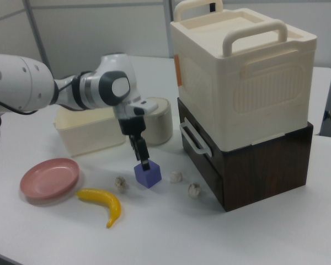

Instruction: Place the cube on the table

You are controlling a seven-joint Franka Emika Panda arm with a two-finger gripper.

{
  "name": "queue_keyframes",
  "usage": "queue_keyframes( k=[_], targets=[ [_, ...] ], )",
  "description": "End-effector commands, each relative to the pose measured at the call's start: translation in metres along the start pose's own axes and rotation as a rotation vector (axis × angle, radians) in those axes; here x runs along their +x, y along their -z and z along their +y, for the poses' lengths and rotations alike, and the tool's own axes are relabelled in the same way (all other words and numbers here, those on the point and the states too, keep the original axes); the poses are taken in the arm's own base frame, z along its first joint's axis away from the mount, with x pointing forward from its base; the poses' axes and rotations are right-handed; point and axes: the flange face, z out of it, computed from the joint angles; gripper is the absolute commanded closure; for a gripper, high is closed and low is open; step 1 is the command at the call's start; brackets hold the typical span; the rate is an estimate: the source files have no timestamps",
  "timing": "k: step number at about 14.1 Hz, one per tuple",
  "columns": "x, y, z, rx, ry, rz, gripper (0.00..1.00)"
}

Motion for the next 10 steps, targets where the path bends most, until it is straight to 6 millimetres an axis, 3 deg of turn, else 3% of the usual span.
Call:
queue_keyframes(
  k=[1,5,7,9,10],
  targets=[
    [-0.011,0.073,0.024,0.089,-0.026,0.065,0.00],
    [-0.038,0.174,0.059,0.220,0.034,0.021,0.00],
    [-0.050,0.218,0.089,0.301,0.034,0.005,0.00],
    [-0.092,0.268,0.106,0.347,0.121,0.034,0.00],
    [-0.110,0.281,0.109,0.350,0.166,0.033,0.00]
  ],
)
